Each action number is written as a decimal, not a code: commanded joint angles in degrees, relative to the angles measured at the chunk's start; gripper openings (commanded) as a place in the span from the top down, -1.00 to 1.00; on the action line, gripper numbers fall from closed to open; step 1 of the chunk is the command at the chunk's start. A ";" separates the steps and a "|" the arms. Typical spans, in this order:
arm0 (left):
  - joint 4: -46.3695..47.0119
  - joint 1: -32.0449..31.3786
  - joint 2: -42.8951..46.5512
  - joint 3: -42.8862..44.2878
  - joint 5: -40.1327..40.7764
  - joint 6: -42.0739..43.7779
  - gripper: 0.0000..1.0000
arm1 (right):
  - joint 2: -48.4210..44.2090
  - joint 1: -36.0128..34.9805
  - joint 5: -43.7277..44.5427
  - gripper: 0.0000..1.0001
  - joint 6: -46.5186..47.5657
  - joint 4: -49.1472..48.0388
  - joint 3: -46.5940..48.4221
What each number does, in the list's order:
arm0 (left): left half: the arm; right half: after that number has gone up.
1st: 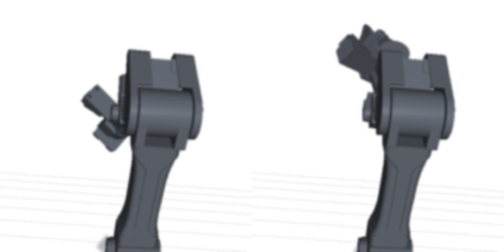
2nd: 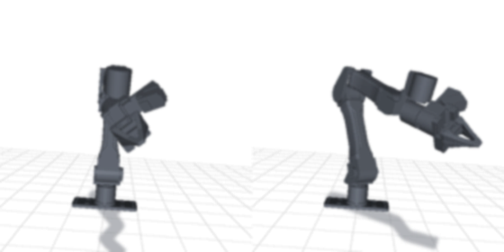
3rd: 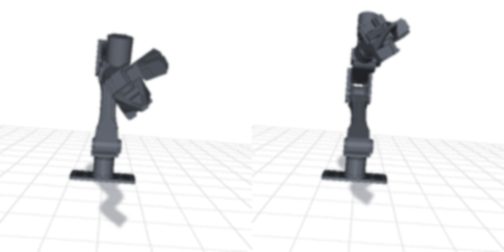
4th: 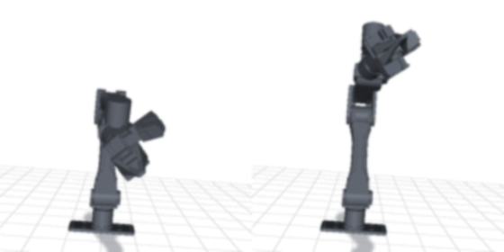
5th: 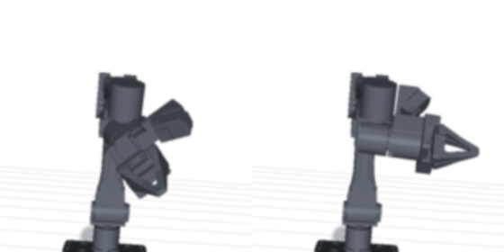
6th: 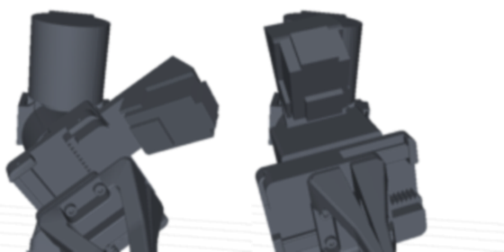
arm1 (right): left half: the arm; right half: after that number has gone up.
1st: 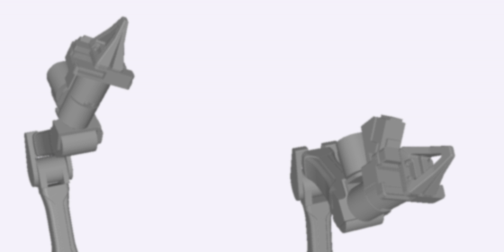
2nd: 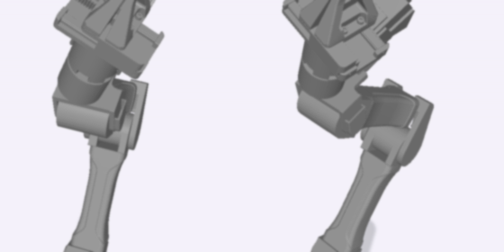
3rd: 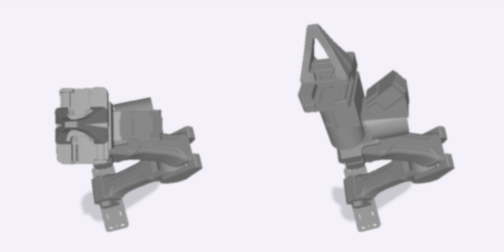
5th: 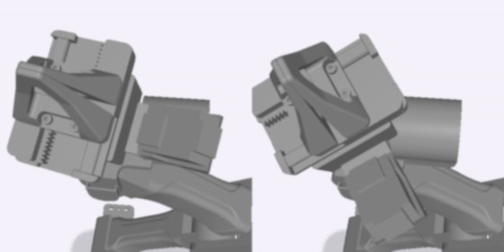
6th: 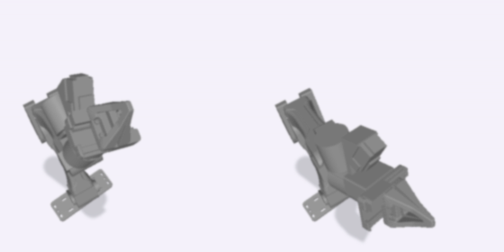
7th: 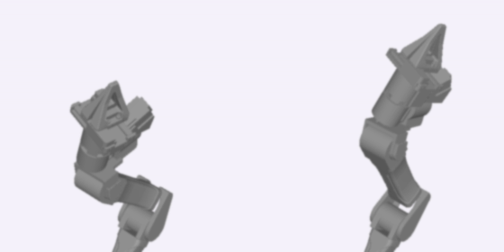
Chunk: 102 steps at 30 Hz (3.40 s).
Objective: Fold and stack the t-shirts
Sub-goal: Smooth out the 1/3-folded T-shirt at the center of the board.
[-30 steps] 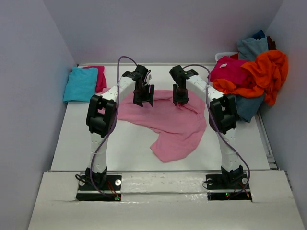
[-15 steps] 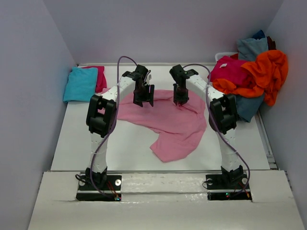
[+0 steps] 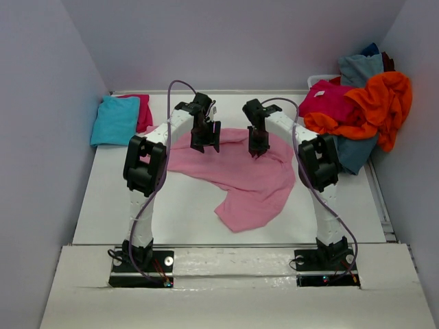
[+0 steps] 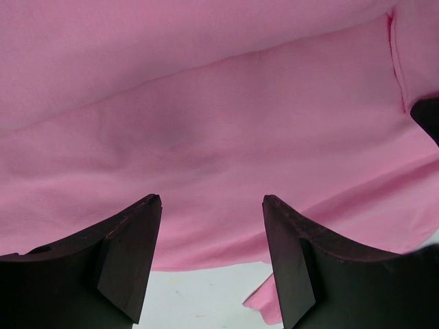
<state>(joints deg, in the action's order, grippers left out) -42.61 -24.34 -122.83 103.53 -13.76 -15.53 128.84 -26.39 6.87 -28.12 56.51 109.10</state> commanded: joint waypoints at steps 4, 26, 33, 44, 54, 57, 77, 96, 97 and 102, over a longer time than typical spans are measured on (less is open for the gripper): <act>-0.19 -0.27 3.12 -0.43 -0.48 0.50 -0.46 | -1.66 -0.59 -2.21 0.40 -1.06 -1.75 -0.82; -0.10 -0.27 3.29 -0.69 -0.48 0.50 -0.46 | -1.57 -1.64 -4.68 0.76 -0.45 5.79 14.19; -0.02 -0.27 3.73 -0.96 -0.30 0.59 -0.46 | 1.51 -1.64 -5.47 0.75 0.17 8.97 18.53; -0.19 -0.27 3.21 -0.52 -0.83 0.50 -0.46 | 0.28 -1.64 -5.65 0.02 0.61 8.53 8.95; 0.51 -1.32 1.98 0.62 -2.50 0.50 -0.46 | -8.77 -1.64 -1.34 -0.21 -1.76 7.13 1.22; -0.02 -2.55 0.48 2.99 -2.85 0.41 -0.46 | -12.02 -1.64 0.33 -0.18 -3.43 5.63 -4.75; -0.37 -3.08 0.48 3.61 -2.68 1.03 -0.46 | -3.51 -1.64 1.91 0.04 -2.12 -1.15 -5.31; -0.72 -3.08 0.30 3.44 -1.88 1.12 -0.46 | -2.36 -1.64 6.66 0.45 -2.03 2.29 -1.17; -0.72 -3.08 0.31 3.35 -1.62 1.20 -0.46 | -2.36 -1.64 6.75 0.50 -2.11 2.37 -1.43; -0.72 -3.08 0.48 3.09 -1.71 1.12 -0.46 | -2.80 -1.64 6.75 0.53 -2.20 2.55 -2.31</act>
<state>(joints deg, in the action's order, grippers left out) -42.33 -27.57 -123.85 106.04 -15.75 -15.31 126.52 -27.46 12.05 -30.02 58.08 106.41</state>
